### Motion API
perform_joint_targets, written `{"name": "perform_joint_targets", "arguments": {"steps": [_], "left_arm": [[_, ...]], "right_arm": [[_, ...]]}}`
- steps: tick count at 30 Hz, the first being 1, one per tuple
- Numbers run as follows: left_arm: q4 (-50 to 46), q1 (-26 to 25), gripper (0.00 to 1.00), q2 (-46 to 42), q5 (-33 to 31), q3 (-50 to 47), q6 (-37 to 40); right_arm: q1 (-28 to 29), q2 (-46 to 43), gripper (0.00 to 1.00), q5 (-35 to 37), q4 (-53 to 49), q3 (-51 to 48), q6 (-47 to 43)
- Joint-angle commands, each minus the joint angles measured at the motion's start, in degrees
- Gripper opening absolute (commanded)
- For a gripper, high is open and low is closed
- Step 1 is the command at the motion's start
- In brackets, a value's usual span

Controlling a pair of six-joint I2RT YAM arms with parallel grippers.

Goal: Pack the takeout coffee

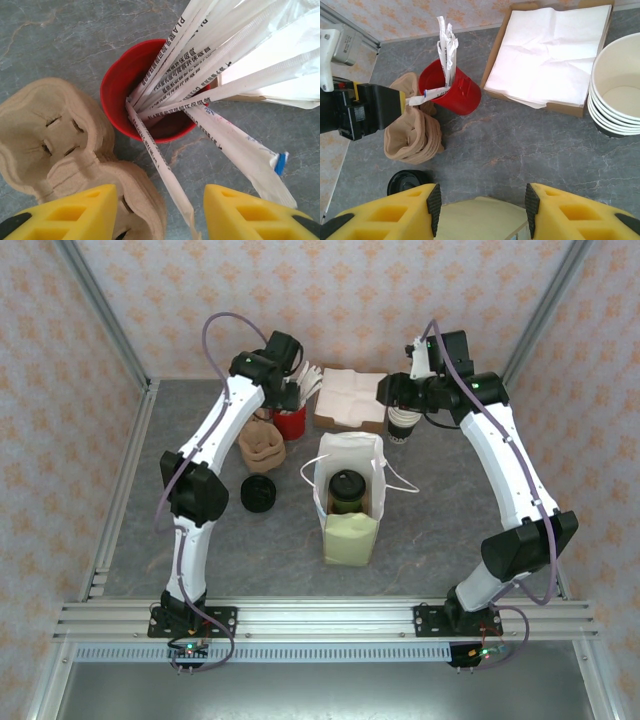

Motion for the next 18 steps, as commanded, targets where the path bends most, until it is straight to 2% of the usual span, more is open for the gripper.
{"name": "perform_joint_targets", "arguments": {"steps": [1,18], "left_arm": [[-2.2,0.1,0.47,2.1,-1.6,3.4,1.4],[-3.0,0.1,0.21,4.2,-5.0,6.4,0.8]], "right_arm": [[-0.3,-0.6,0.5,0.9,-1.4,1.6,-0.5],[-0.3,-3.1,0.5,1.6,-1.5,-0.9,1.4]]}}
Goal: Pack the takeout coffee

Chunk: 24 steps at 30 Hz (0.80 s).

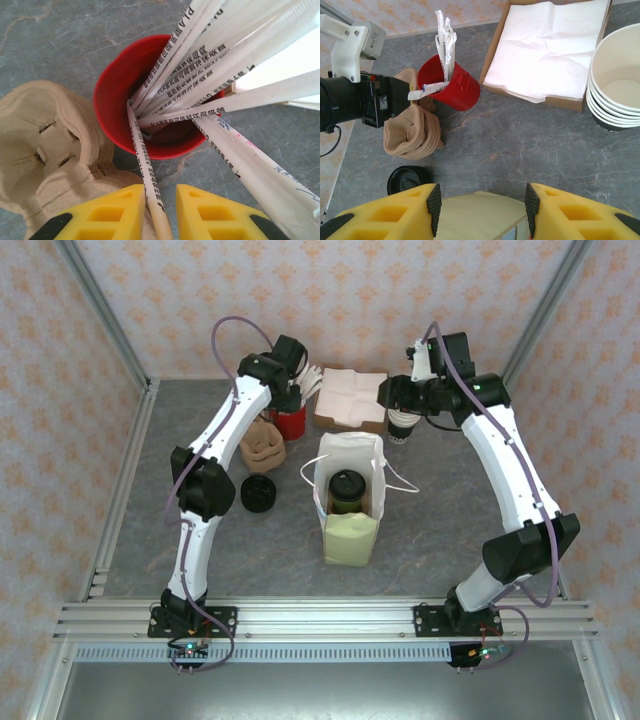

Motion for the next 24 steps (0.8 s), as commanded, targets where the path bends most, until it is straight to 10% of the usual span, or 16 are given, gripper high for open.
{"name": "perform_joint_targets", "arguments": {"steps": [1,15,24], "left_arm": [[-2.7,0.1,0.19,-0.6,-3.5,3.7,0.5],[0.9,-2.0,0.05,-15.1,-10.2,-3.1,1.4],[-0.3,-11.1,0.05,-31.2,-16.0,-3.7,3.8]], "right_arm": [[-0.3,-2.1,0.5,2.0,-0.4,-0.1,1.6],[-0.3,10.6,0.51,-7.1,-3.3,24.3,10.8],[4.2,12.9,0.49,3.5,-8.7,27.0,11.4]]}}
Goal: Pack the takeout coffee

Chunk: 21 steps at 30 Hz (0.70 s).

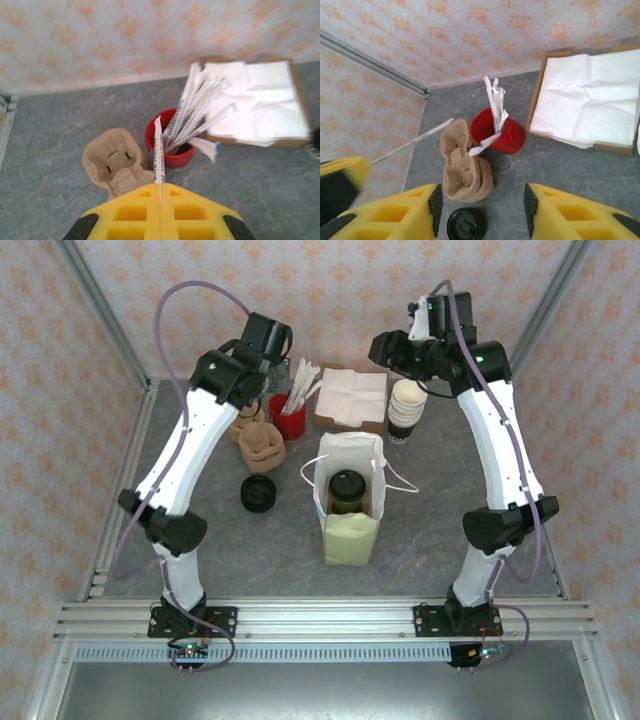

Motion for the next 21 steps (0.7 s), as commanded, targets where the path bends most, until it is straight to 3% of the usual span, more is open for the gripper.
{"name": "perform_joint_targets", "arguments": {"steps": [1,3,6,11,17,21], "left_arm": [[-0.8,-4.5,0.05,-8.5,-4.5,-1.3,1.7],[-1.6,-7.5,0.05,-13.1,-4.5,-3.7,1.7],[-0.4,-10.0,0.05,-19.2,2.4,-9.4,2.4],[3.3,-16.8,0.06,-27.3,6.1,-17.4,1.6],[2.3,-23.7,0.06,-29.5,11.3,-16.9,0.9],[1.2,-29.1,0.06,-29.3,11.1,-15.5,1.7]], "right_arm": [[2.1,0.5,0.49,4.3,-3.4,-0.9,0.9],[3.3,1.2,0.49,6.4,-3.5,-1.9,0.5],[5.2,2.4,0.48,10.2,-3.7,-2.8,-1.4],[7.4,1.5,0.48,16.3,1.1,-9.8,-2.4],[7.3,3.2,0.48,21.2,3.0,-9.9,-3.3],[7.3,7.9,0.48,24.1,2.6,-5.8,-5.2]]}}
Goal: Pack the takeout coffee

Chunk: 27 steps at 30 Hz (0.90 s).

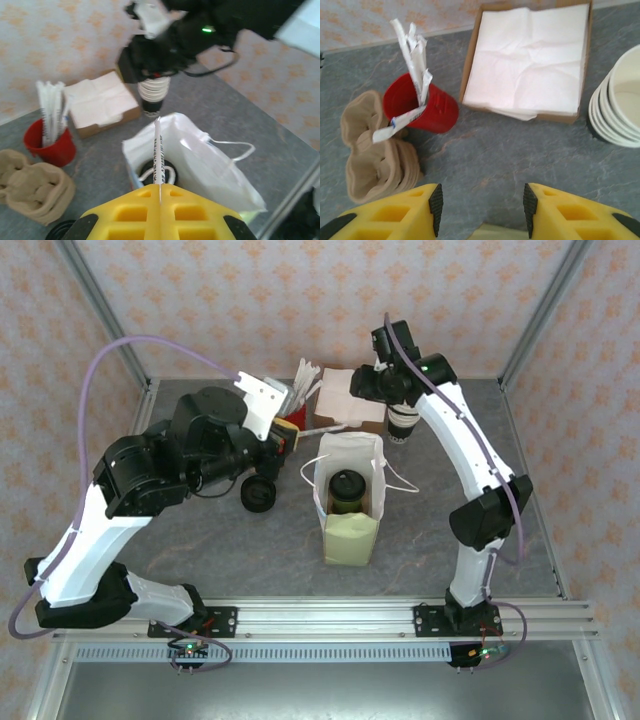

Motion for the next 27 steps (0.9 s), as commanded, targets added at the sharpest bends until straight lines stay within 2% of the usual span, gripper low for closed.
{"name": "perform_joint_targets", "arguments": {"steps": [1,6,10,13,18,23,27], "left_arm": [[-0.7,-3.8,0.06,-0.1,1.1,2.1,0.7],[-7.5,-9.1,0.06,3.6,-6.7,5.8,2.4],[-11.5,-9.3,0.06,6.4,-7.5,5.0,2.7],[-12.1,-9.3,0.06,6.8,-7.9,2.8,3.6],[-12.0,-9.3,0.05,7.5,-2.8,0.9,5.5],[-18.5,-9.3,0.05,12.6,0.1,4.5,5.0],[-18.2,-9.3,0.05,13.7,2.0,2.8,5.1]], "right_arm": [[-0.1,4.9,0.48,5.7,0.9,5.2,-2.7],[-0.1,13.3,0.48,6.2,-0.9,14.0,-4.3],[-0.2,18.4,0.48,6.1,0.5,17.6,-5.8],[-0.1,20.5,0.48,6.7,3.9,16.7,-6.9],[-0.1,24.4,0.48,5.9,7.5,16.7,-7.7],[0.0,29.3,0.44,7.4,7.7,20.2,-7.9],[0.0,31.7,0.44,8.6,9.8,20.8,-8.0]]}}
